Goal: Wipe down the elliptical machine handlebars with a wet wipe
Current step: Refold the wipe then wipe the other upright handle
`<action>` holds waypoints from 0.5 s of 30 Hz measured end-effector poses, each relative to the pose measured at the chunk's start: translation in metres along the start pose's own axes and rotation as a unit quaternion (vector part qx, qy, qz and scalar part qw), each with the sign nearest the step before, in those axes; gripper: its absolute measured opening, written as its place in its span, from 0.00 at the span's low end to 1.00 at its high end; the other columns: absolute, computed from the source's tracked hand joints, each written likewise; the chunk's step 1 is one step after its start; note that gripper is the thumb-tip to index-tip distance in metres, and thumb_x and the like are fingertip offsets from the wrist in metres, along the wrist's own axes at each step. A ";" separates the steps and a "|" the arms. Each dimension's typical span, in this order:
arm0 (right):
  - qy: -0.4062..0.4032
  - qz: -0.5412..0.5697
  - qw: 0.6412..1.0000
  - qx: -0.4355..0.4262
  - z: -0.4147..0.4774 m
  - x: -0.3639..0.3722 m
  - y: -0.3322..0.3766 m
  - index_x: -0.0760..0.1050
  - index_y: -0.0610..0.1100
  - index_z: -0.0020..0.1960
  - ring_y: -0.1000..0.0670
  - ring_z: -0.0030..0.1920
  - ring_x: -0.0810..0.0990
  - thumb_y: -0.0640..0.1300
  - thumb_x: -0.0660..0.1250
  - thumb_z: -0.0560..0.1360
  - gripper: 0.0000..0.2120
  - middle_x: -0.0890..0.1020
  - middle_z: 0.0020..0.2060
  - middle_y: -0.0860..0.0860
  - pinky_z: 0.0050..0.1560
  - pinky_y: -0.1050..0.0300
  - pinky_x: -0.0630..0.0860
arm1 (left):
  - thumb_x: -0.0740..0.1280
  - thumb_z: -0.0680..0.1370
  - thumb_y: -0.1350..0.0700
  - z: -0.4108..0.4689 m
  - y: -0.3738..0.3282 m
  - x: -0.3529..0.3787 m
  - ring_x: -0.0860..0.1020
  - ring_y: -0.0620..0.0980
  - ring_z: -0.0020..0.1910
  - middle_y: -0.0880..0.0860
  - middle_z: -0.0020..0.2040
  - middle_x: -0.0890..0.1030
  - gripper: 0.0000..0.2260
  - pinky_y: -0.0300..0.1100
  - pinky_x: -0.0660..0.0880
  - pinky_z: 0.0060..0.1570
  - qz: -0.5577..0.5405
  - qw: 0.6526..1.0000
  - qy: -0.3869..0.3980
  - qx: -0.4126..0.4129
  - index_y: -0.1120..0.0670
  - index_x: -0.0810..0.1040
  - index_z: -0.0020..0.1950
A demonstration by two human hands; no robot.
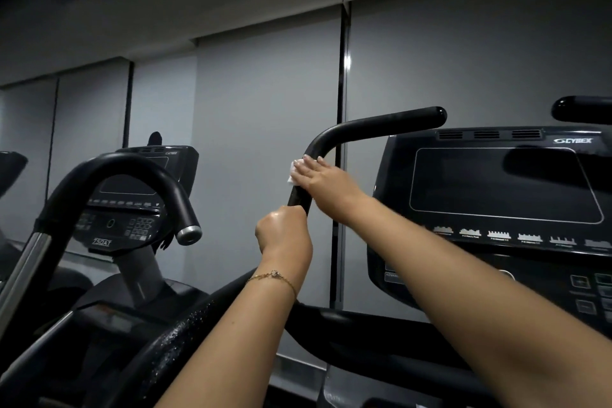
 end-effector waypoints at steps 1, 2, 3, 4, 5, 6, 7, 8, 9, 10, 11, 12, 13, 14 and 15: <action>-0.003 0.018 1.000 -0.006 -0.005 0.006 0.010 0.51 0.40 0.75 0.46 0.76 0.48 0.32 0.49 0.79 0.25 0.53 0.76 0.44 0.75 0.54 0.43 | 0.62 0.77 0.65 -0.001 0.000 0.001 0.79 0.52 0.52 0.54 0.54 0.79 0.10 0.40 0.71 0.39 0.004 1.000 0.001 0.003 0.57 0.75 0.57; -0.010 0.039 0.999 -0.026 -0.012 0.011 0.020 0.52 0.40 0.75 0.46 0.76 0.48 0.32 0.50 0.80 0.25 0.53 0.76 0.44 0.74 0.56 0.43 | 0.61 0.78 0.65 -0.002 0.000 0.002 0.79 0.52 0.53 0.54 0.55 0.79 0.11 0.41 0.73 0.41 0.007 1.000 0.001 0.005 0.57 0.75 0.58; -0.021 0.074 0.996 -0.042 -0.021 0.016 0.026 0.53 0.41 0.75 0.48 0.76 0.49 0.32 0.51 0.80 0.24 0.54 0.75 0.46 0.74 0.57 0.44 | 0.61 0.78 0.65 -0.002 0.000 0.002 0.79 0.52 0.54 0.54 0.56 0.79 0.11 0.41 0.74 0.43 0.010 1.000 0.002 0.004 0.57 0.75 0.59; -0.046 0.134 0.989 -0.039 -0.030 0.018 0.027 0.55 0.43 0.75 0.50 0.76 0.51 0.32 0.51 0.79 0.25 0.56 0.75 0.48 0.74 0.57 0.47 | 0.60 0.78 0.64 -0.002 -0.001 0.002 0.79 0.52 0.54 0.54 0.56 0.79 0.11 0.41 0.74 0.43 0.013 1.000 0.006 0.002 0.57 0.75 0.60; -0.087 0.229 0.970 0.001 -0.037 0.016 0.023 0.57 0.45 0.74 0.52 0.75 0.54 0.32 0.52 0.80 0.24 0.59 0.74 0.50 0.75 0.57 0.52 | 0.60 0.78 0.65 -0.001 -0.002 0.002 0.79 0.52 0.53 0.54 0.55 0.79 0.11 0.41 0.74 0.42 0.015 1.000 0.011 -0.001 0.57 0.75 0.59; -0.147 0.352 0.921 0.078 -0.043 0.014 0.014 0.61 0.46 0.73 0.53 0.74 0.58 0.34 0.52 0.80 0.22 0.63 0.73 0.51 0.74 0.57 0.57 | 0.61 0.77 0.65 0.000 -0.005 0.002 0.79 0.52 0.53 0.53 0.54 0.79 0.12 0.40 0.72 0.40 0.017 1.000 0.017 -0.002 0.57 0.75 0.59; -0.214 0.472 0.837 0.177 -0.048 0.016 0.001 0.64 0.46 0.71 0.53 0.71 0.64 0.37 0.53 0.81 0.20 0.67 0.71 0.51 0.71 0.58 0.62 | 0.61 0.77 0.66 0.001 -0.008 0.001 0.79 0.51 0.52 0.53 0.53 0.79 0.12 0.40 0.71 0.38 0.018 1.000 0.024 -0.002 0.57 0.74 0.59; -0.257 0.572 0.724 0.287 -0.052 0.022 -0.013 0.66 0.44 0.70 0.51 0.68 0.69 0.39 0.53 0.81 0.18 0.71 0.68 0.48 0.67 0.60 0.66 | 0.61 0.76 0.67 0.003 -0.011 0.000 0.79 0.51 0.52 0.53 0.53 0.79 0.13 0.39 0.70 0.35 0.017 0.999 0.030 -0.002 0.57 0.74 0.59; -0.254 0.652 0.601 0.387 -0.053 0.033 -0.024 0.68 0.41 0.68 0.49 0.63 0.74 0.39 0.53 0.81 0.17 0.73 0.66 0.45 0.62 0.62 0.70 | 0.61 0.76 0.67 0.004 -0.013 -0.001 0.79 0.51 0.52 0.53 0.53 0.79 0.13 0.38 0.68 0.32 0.019 0.999 0.035 0.000 0.58 0.74 0.59; -0.216 0.726 0.473 0.449 -0.050 0.046 -0.032 0.69 0.38 0.66 0.47 0.60 0.76 0.38 0.53 0.81 0.16 0.74 0.64 0.42 0.59 0.61 0.72 | 0.61 0.76 0.67 0.005 -0.016 -0.001 0.79 0.51 0.51 0.53 0.53 0.79 0.14 0.37 0.67 0.30 0.022 0.999 0.039 0.001 0.58 0.74 0.60; -0.168 0.785 0.367 0.470 -0.043 0.056 -0.036 0.70 0.35 0.65 0.45 0.60 0.77 0.36 0.53 0.80 0.15 0.75 0.62 0.40 0.59 0.60 0.73 | 0.61 0.76 0.67 0.006 -0.017 -0.001 0.79 0.51 0.51 0.53 0.53 0.79 0.14 0.37 0.67 0.30 0.024 0.999 0.042 -0.001 0.58 0.74 0.60; -0.128 0.814 0.311 0.473 -0.036 0.057 -0.038 0.71 0.33 0.62 0.44 0.59 0.78 0.35 0.53 0.80 0.14 0.77 0.57 0.40 0.61 0.58 0.74 | 0.62 0.76 0.66 0.006 -0.018 -0.001 0.79 0.51 0.52 0.53 0.53 0.79 0.13 0.37 0.68 0.33 0.025 0.999 0.043 -0.003 0.58 0.74 0.60; -0.099 0.828 0.300 0.464 -0.027 0.055 -0.041 0.73 0.32 0.56 0.45 0.52 0.80 0.34 0.52 0.80 0.12 0.79 0.48 0.41 0.57 0.56 0.77 | 0.62 0.76 0.66 0.007 -0.018 0.000 0.79 0.51 0.52 0.53 0.53 0.79 0.13 0.38 0.69 0.36 0.028 0.999 0.042 -0.006 0.58 0.74 0.60; -0.090 0.839 0.303 0.442 -0.017 0.050 -0.043 0.73 0.34 0.48 0.48 0.41 0.79 0.33 0.51 0.79 0.11 0.78 0.38 0.42 0.48 0.56 0.79 | 0.62 0.76 0.66 0.007 -0.018 0.000 0.79 0.51 0.52 0.53 0.53 0.79 0.13 0.38 0.69 0.38 0.031 0.999 0.039 -0.007 0.58 0.74 0.60; -0.092 0.849 0.308 0.419 -0.006 0.044 -0.045 0.70 0.36 0.42 0.50 0.32 0.74 0.32 0.50 0.79 0.13 0.75 0.29 0.43 0.39 0.58 0.78 | 0.62 0.76 0.66 0.007 -0.018 0.000 0.79 0.51 0.52 0.53 0.53 0.79 0.13 0.39 0.69 0.38 0.034 0.999 0.037 -0.007 0.58 0.74 0.60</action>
Point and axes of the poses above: each hand's wrist, its own z-axis towards the middle knuckle, its own x-axis out of the palm, y = z × x, the point moved 4 cm from there along z, towards the middle knuckle
